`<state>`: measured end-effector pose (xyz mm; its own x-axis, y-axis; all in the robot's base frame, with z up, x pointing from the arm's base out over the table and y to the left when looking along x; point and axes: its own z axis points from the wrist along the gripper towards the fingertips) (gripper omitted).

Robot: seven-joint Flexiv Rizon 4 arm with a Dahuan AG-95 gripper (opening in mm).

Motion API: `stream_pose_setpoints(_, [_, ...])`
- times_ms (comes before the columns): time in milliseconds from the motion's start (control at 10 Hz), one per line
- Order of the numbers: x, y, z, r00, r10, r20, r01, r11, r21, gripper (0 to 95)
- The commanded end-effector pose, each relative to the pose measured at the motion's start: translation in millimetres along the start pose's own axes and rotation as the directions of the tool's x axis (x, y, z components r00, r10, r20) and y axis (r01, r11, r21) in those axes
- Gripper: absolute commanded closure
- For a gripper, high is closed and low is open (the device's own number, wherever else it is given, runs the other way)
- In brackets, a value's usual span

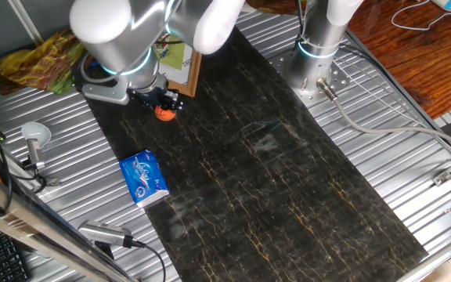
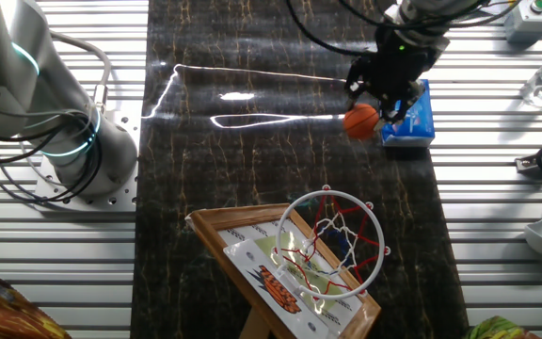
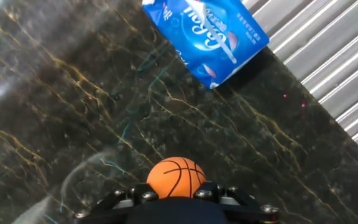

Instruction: Grab a basketball, release it and shoot it into the basket

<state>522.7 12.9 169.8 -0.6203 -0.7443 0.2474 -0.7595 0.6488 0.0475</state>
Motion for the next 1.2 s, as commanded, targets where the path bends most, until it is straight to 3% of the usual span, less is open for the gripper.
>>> stream_pose_setpoints(100, [1.3, 0.7, 0.6, 1.000, 0.008, 0.018, -0.008, 1.000, 0.005, 95.0])
stream_pose_setpoints(300, [1.3, 0.7, 0.6, 0.998, 0.044, 0.050, -0.044, 0.999, 0.003, 95.0])
stream_pose_setpoints(400, [1.3, 0.7, 0.6, 0.998, 0.049, 0.051, -0.049, 0.999, 0.002, 95.0])
stream_pose_setpoints(900, [1.3, 0.7, 0.6, 0.999, 0.016, 0.038, -0.016, 1.000, -0.008, 95.0])
stream_pose_setpoints(1200, [1.3, 0.7, 0.6, 1.000, -0.023, 0.007, 0.023, 1.000, 0.013, 95.0])
